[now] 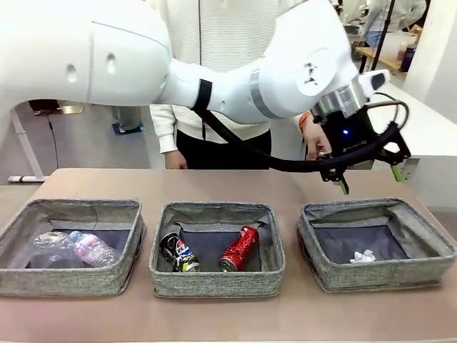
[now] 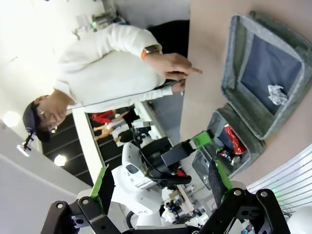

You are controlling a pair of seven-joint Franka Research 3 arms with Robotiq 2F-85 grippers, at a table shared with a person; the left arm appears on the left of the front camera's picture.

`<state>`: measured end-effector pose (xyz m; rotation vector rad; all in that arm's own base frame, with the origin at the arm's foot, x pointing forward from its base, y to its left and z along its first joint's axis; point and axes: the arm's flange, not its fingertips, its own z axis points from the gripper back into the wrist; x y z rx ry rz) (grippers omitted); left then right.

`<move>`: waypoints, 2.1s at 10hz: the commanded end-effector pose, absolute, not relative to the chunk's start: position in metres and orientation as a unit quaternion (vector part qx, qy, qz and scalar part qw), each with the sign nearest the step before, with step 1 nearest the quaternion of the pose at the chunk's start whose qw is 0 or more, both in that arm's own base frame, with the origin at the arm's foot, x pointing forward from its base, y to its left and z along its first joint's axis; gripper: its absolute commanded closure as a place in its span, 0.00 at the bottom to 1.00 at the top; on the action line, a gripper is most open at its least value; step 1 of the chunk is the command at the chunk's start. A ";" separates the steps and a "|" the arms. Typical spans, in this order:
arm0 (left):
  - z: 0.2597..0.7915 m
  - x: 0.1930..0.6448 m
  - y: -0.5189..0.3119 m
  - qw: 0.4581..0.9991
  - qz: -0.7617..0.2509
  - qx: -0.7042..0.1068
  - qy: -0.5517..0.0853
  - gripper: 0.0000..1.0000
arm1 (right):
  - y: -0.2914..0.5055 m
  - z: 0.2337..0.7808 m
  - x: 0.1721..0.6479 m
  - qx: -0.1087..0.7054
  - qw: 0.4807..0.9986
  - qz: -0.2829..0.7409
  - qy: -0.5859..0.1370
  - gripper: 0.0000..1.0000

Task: Sort the waste into the appropriate baskets.
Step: Place the picked waste into the Fabric basket indicated by the person.

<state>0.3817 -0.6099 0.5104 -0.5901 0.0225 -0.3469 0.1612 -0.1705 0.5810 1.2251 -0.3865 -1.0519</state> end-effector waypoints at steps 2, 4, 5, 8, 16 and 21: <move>0.538 0.396 -0.525 0.965 -0.133 -0.227 -0.011 0.00 | -0.176 0.582 0.159 0.546 0.678 -0.460 -0.174 0.00; 0.577 0.418 -0.384 0.971 -0.147 -0.187 0.007 0.00 | -0.176 0.582 0.159 0.546 0.678 -0.460 -0.174 0.00; 0.597 0.418 -0.307 0.980 -0.109 -0.167 0.015 0.00 | -0.171 0.580 0.161 0.545 0.674 -0.468 -0.171 0.00; 0.607 0.402 -0.145 0.960 -0.096 -0.256 0.061 0.00 | -0.095 0.584 0.231 0.520 0.744 -0.409 -0.092 0.00; 0.464 0.288 0.074 0.712 0.027 -0.701 -0.037 0.00 | -0.033 0.561 0.322 0.605 0.716 -0.329 0.111 0.00; 0.462 0.294 0.079 0.717 0.034 -0.696 -0.025 0.00 | -0.088 0.521 0.302 0.598 0.700 -0.381 0.090 0.00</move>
